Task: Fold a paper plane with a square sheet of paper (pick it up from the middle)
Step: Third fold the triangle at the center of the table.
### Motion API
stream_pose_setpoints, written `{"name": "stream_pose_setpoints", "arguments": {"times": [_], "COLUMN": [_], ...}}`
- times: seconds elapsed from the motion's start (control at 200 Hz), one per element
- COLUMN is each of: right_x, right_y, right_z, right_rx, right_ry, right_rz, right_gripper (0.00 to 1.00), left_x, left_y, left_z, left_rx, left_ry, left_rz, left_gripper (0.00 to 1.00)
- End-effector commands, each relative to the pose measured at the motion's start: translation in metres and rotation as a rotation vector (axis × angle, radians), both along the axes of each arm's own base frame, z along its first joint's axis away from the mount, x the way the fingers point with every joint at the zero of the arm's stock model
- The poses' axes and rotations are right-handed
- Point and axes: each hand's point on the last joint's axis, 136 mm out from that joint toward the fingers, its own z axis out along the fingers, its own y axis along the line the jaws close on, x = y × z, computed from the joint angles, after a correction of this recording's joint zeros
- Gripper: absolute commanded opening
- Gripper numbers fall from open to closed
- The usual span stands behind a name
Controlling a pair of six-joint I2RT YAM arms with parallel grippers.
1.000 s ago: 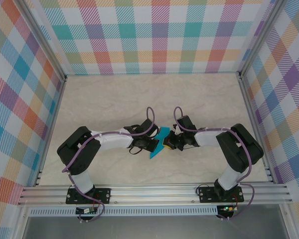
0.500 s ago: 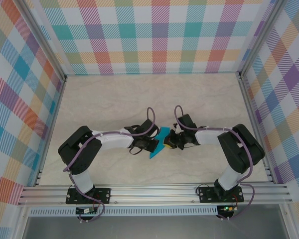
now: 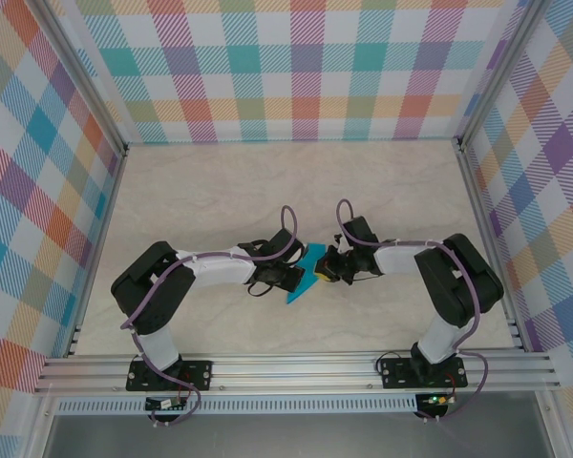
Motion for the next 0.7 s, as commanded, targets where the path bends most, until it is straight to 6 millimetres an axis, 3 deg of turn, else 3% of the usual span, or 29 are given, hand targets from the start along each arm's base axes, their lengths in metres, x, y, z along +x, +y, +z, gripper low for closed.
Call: {"name": "stream_pose_setpoints", "arguments": {"times": [0.0, 0.265, 0.525, 0.695], "right_x": [-0.001, 0.007, -0.005, 0.004], "right_y": [-0.007, -0.014, -0.022, -0.02], "right_z": [-0.011, 0.013, -0.023, 0.003], "right_rx": [-0.012, 0.044, -0.015, 0.003], "right_ry": [0.001, -0.051, 0.038, -0.022], "right_rz": [-0.005, -0.021, -0.018, -0.03], "right_gripper": [0.01, 0.03, 0.0, 0.0], "left_x": [-0.012, -0.014, -0.013, -0.013], "left_y": [0.027, 0.03, 0.028, 0.028], "left_z": [-0.032, -0.032, -0.03, -0.03], "left_rx": [0.103, 0.108, 0.104, 0.101], "left_ry": [0.068, 0.07, 0.071, 0.069], "left_rz": [0.029, 0.034, 0.031, 0.032], "left_gripper": [0.0, 0.0, 0.0, 0.0]}}
